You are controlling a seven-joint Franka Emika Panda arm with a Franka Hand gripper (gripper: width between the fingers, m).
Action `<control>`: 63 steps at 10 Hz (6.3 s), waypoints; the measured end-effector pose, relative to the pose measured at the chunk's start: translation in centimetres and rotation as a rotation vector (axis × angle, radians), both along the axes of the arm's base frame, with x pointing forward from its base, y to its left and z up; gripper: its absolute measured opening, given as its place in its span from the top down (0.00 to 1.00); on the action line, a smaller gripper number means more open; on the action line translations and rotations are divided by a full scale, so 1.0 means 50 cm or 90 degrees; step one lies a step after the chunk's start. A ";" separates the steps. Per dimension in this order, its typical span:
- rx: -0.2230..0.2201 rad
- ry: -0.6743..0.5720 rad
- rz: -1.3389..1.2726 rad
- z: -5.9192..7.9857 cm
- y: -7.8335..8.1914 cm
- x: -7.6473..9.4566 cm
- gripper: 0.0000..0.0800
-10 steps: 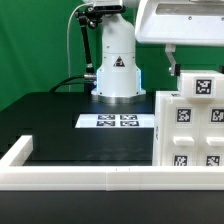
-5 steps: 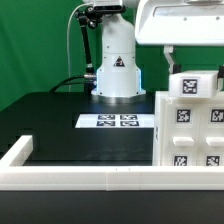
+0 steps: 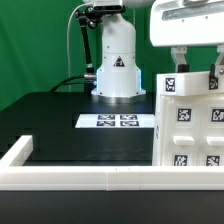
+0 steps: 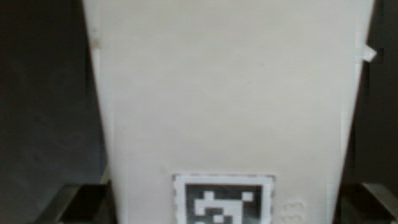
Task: Assemble cabinet
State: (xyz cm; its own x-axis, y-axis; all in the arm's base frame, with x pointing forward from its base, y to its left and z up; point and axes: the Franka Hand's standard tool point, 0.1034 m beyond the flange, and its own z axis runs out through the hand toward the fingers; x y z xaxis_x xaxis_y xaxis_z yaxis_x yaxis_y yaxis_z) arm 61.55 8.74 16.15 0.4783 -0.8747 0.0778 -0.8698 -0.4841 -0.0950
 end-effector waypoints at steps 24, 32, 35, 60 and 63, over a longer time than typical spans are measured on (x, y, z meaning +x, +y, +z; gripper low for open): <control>0.164 0.010 -0.469 0.031 0.040 0.007 0.00; 0.097 0.003 -0.004 0.035 0.042 0.025 0.00; 0.080 -0.004 0.137 0.034 0.042 0.025 0.00; -0.144 0.064 1.442 0.033 -0.013 0.025 0.00; -0.150 0.073 1.485 0.021 0.005 0.011 0.00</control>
Offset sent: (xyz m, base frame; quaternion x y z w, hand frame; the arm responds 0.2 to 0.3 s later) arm 0.0000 0.0000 0.0000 0.0000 0.0000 0.2571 0.9664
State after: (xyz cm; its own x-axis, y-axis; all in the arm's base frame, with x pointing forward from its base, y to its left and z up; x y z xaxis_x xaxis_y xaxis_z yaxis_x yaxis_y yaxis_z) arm 62.12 9.02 17.22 0.2894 0.9567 -0.0317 0.9549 -0.2862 0.0790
